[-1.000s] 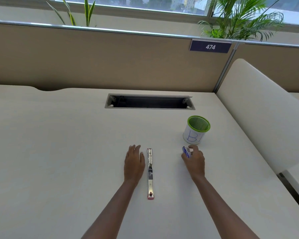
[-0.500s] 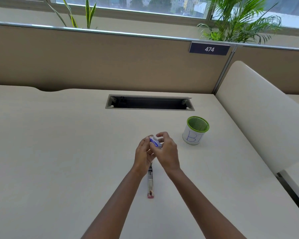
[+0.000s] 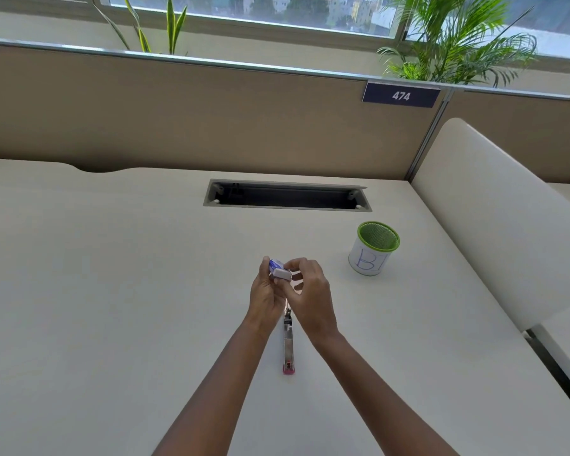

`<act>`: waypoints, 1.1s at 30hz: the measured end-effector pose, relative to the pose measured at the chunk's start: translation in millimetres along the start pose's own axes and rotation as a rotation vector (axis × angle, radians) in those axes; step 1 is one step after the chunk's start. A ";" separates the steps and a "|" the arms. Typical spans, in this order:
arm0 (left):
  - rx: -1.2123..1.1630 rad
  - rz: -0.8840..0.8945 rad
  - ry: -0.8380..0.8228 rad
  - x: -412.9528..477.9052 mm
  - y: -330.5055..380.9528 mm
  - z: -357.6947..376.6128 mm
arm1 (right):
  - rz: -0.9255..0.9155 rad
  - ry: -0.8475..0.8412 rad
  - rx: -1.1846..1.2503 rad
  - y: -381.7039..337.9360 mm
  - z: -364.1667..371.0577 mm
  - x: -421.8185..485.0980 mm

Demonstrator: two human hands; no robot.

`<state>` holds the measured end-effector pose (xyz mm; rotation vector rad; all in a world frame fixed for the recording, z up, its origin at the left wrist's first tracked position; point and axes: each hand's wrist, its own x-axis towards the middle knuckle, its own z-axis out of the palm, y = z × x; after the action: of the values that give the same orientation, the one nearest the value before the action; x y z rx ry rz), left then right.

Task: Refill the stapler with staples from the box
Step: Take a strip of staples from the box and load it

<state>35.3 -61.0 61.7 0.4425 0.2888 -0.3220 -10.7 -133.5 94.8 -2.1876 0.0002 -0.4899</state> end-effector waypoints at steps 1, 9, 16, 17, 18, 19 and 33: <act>-0.022 0.000 0.001 0.4 0.4 0.2 | -0.025 0.009 -0.016 -0.2 -0.6 -0.4; -0.138 -0.032 -0.012 -3.8 5.9 3.5 | -0.245 0.049 -0.115 -4.6 -4.7 -7.2; -0.081 0.001 -0.002 -2.1 9.1 -0.6 | -0.411 0.078 -0.261 1.3 -12.4 -17.8; -0.073 0.009 -0.005 -2.1 9.0 -1.4 | -0.408 0.071 -0.254 1.4 -13.4 -18.0; -0.064 0.018 -0.010 -2.0 8.7 -2.0 | -0.399 0.063 -0.250 0.8 -14.2 -17.7; -0.060 0.025 -0.017 -1.9 7.9 -2.6 | -0.383 0.057 -0.245 0.3 -14.7 -17.1; 0.029 0.154 -0.049 -1.5 2.2 -11.2 | -0.029 -0.027 -0.154 -0.3 -17.2 -7.2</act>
<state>32.5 -53.7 53.3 0.4814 0.2013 -0.1862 -23.3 -145.2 101.9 -2.3479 -0.0091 -0.4902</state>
